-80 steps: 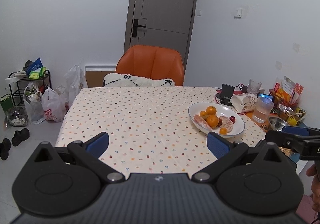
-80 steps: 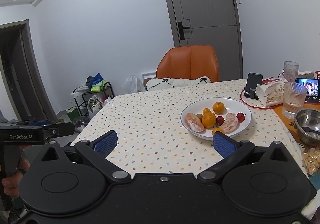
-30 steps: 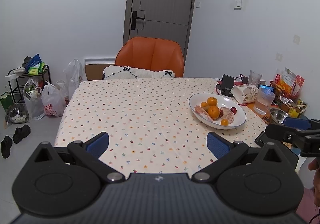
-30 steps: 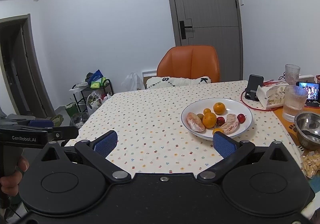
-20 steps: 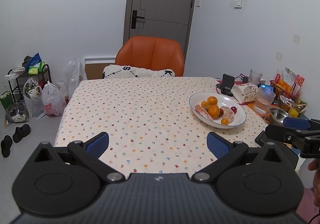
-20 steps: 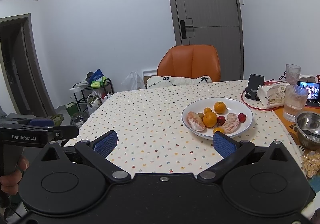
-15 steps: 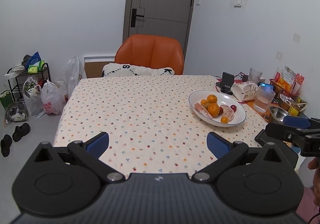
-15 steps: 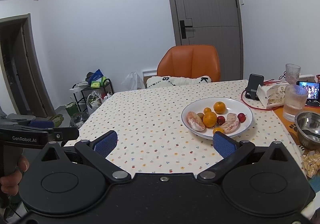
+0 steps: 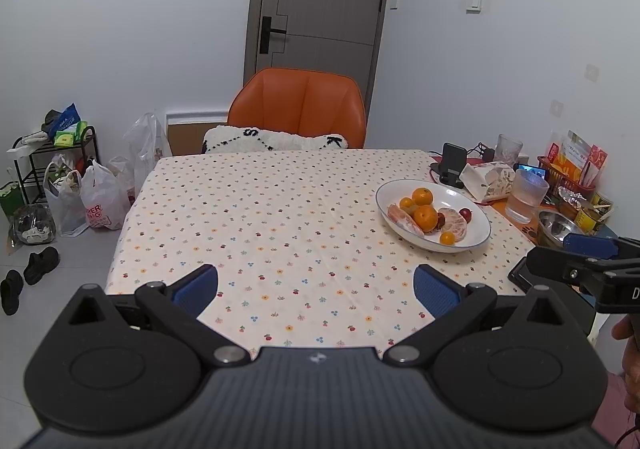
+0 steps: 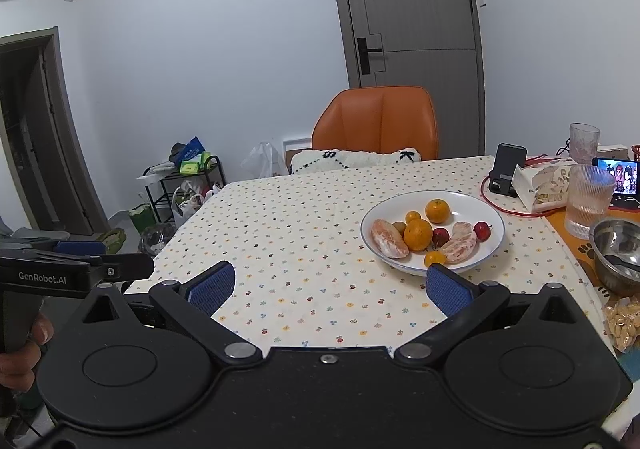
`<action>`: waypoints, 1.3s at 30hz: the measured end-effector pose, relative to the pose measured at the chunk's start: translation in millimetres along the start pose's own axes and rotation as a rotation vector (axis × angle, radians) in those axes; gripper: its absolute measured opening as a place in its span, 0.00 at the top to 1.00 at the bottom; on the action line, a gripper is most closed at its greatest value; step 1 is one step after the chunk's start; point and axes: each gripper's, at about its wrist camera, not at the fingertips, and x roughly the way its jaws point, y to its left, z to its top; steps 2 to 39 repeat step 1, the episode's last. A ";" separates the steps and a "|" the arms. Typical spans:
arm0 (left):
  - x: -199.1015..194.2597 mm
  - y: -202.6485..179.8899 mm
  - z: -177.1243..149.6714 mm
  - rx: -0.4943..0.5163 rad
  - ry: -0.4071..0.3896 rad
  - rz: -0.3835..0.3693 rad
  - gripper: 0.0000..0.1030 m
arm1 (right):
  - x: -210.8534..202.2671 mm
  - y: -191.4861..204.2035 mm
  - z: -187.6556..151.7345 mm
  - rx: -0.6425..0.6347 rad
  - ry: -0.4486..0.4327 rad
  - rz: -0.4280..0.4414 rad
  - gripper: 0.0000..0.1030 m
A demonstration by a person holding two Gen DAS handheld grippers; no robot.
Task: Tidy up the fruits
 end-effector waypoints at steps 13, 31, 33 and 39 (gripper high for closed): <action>0.0 -0.1 -0.2 0.000 0.001 0.000 0.00 | 0.2 -0.1 0.0 0.000 0.000 0.000 0.00; 0.0 -0.1 -0.2 0.000 0.001 0.000 0.00 | 0.2 -0.1 0.0 0.000 0.000 0.000 0.00; 0.0 -0.1 -0.2 0.000 0.001 0.000 0.00 | 0.2 -0.1 0.0 0.000 0.000 0.000 0.00; 0.0 -0.1 -0.2 0.000 0.001 0.000 0.00 | 0.2 -0.1 0.0 0.000 0.000 0.000 0.00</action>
